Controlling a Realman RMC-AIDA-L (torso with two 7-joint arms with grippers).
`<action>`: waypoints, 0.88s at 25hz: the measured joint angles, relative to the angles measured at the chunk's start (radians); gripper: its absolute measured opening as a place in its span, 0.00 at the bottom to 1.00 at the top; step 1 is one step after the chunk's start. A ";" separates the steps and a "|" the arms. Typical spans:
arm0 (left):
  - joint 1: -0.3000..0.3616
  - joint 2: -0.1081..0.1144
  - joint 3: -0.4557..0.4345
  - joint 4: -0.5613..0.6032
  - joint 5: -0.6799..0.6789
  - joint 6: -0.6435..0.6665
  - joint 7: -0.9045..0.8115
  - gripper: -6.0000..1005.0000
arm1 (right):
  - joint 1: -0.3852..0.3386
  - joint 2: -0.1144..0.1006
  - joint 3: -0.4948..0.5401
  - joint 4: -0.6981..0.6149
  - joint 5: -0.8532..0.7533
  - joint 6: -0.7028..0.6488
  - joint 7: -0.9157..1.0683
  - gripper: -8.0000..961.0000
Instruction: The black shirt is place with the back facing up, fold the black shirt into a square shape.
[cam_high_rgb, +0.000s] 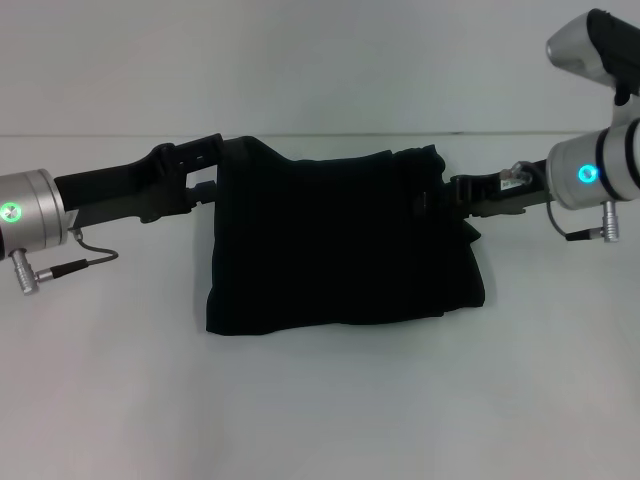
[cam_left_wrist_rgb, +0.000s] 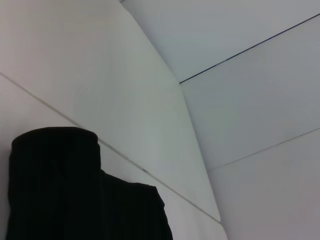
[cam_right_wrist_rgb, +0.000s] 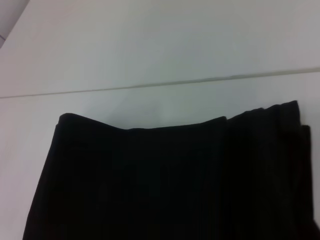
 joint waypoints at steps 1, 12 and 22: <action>0.000 0.000 0.000 0.000 -0.002 -0.001 0.003 0.91 | 0.001 0.006 -0.001 0.002 0.000 0.009 0.000 0.68; -0.008 0.001 -0.012 -0.001 -0.005 -0.015 0.018 0.91 | 0.023 0.040 -0.007 0.061 0.000 0.087 0.062 0.67; -0.008 0.002 -0.025 -0.001 -0.005 -0.026 0.028 0.91 | 0.029 0.065 -0.018 0.070 0.000 0.148 0.063 0.67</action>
